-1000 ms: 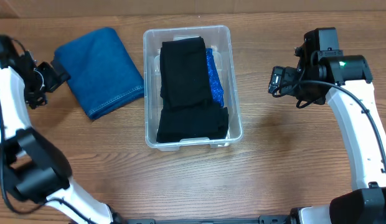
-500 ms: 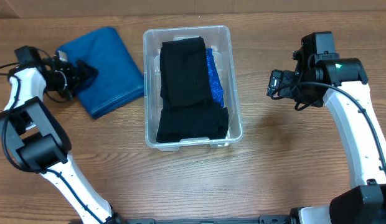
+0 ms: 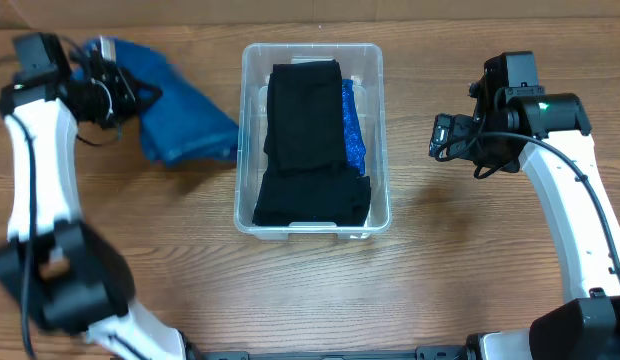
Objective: Pack container
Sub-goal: 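Move the left gripper to the teal towel and grasp its edge, then place the teal towel on top in the bin with the left gripper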
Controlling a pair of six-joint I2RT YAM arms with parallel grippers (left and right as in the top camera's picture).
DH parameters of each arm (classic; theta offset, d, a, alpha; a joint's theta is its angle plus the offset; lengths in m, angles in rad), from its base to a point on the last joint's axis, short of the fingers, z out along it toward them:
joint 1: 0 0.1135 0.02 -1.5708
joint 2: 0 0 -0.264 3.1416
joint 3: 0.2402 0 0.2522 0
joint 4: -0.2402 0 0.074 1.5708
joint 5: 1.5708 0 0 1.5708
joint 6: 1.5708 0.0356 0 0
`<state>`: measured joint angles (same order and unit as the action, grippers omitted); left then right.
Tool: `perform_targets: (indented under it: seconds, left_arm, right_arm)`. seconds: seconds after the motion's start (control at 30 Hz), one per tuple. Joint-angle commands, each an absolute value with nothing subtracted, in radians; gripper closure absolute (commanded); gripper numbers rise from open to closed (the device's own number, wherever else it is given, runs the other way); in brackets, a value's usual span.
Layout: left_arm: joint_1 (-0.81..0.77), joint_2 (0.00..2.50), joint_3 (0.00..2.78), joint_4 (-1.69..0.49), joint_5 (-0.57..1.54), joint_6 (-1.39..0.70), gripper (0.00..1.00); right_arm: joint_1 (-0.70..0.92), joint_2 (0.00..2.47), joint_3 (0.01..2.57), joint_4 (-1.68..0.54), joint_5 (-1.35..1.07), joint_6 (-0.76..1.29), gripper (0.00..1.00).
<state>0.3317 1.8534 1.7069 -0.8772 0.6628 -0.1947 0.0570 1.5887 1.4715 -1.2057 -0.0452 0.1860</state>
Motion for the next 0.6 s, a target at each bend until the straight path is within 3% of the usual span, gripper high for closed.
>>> perform_targets:
  seconds: [0.0, 0.13, 0.27, 0.4, 0.57]
  left_arm:
    - [0.202, 1.506, 1.746, -0.850, 0.702, -0.200, 0.96]
    - [-0.084, 1.385, 1.746, -0.871, 0.560, -0.199, 0.96]
    - [-0.342, 1.435, 1.745, -0.903, 0.345, -0.199, 0.96]
    - [-0.434, 1.553, 1.744, -0.894, 0.273, -0.194, 0.96]
    - [-0.439, 1.658, 1.745, -0.849, 0.282, -0.154, 0.96]
  right_arm:
    - [0.057, 1.580, 1.471, -1.205, -0.048, 0.183, 0.00]
    - [0.057, 1.580, 1.471, -1.206, -0.047, 0.183, 0.00]
    - [0.057, 1.580, 1.471, -1.206, -0.047, 0.183, 0.00]
    - [0.057, 1.580, 1.471, -1.206, -0.047, 0.183, 0.00]
    - [0.057, 1.580, 1.471, -1.206, -0.047, 0.183, 0.00]
